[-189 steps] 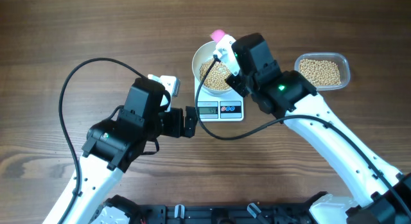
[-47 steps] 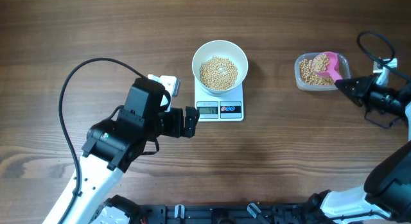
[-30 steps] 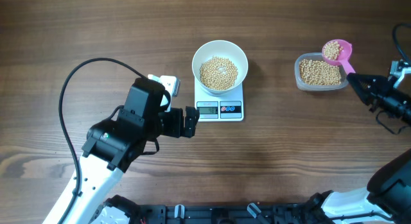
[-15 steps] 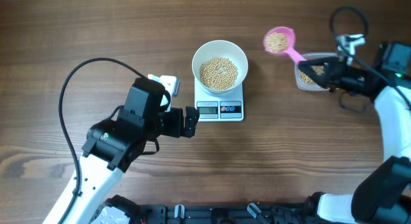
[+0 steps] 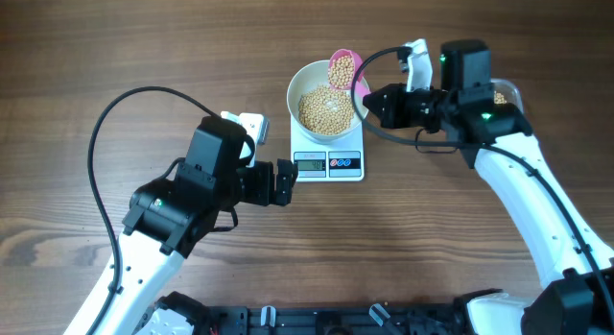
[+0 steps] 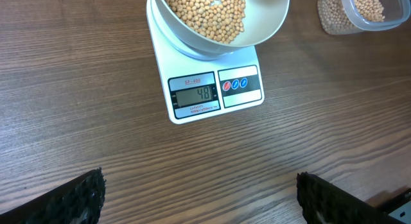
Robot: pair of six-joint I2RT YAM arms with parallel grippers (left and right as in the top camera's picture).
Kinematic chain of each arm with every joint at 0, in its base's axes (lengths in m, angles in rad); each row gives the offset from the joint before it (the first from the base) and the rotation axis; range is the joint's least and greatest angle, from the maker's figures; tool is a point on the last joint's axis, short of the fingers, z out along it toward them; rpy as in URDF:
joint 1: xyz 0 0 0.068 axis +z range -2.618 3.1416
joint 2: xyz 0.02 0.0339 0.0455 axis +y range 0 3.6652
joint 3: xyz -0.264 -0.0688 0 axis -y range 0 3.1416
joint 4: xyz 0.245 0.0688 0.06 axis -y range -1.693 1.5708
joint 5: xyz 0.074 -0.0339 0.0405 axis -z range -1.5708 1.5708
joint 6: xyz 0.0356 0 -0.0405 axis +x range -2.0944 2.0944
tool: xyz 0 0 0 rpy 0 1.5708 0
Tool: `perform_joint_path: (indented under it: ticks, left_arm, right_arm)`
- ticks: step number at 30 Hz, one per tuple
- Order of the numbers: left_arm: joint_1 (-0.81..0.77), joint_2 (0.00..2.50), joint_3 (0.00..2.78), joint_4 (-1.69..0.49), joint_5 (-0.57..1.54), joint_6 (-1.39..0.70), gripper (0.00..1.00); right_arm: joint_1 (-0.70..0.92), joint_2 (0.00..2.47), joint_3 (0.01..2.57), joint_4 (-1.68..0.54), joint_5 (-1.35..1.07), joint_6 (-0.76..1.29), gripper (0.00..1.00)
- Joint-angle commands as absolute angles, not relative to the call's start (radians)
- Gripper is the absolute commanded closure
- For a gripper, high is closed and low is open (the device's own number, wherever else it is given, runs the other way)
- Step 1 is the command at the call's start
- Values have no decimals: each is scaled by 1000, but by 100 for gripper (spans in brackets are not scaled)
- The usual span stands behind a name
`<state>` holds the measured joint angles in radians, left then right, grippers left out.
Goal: Scoop item into bowl and weigh 150g on scale
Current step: 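Tip the scoop to pour soybeans into the bowl, then return the scoop right to the soybean tub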
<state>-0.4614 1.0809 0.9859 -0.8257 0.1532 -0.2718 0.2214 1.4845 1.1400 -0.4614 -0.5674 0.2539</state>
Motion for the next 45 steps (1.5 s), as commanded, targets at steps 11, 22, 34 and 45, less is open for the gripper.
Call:
perform_joint_path:
  ticks: [11,22,34,45]
  left_arm:
    - [-465,1083,978,-823,140,-277,0]
    - [-465,1083,978,-823,140,-277,0]
    - [-465,1083,978,-823,140,-277,0]
    - [-465,1083,978,-823,140,-277,0]
  right_arm:
    - [457,1462,1147,-405,-6,-210,96]
    - [535,1406,1147,-409,221,-364,96]
    - [286,1345,1214,-563,-205,-54,96]
    - [-234,1348,1243,-841,-99,-317,96]
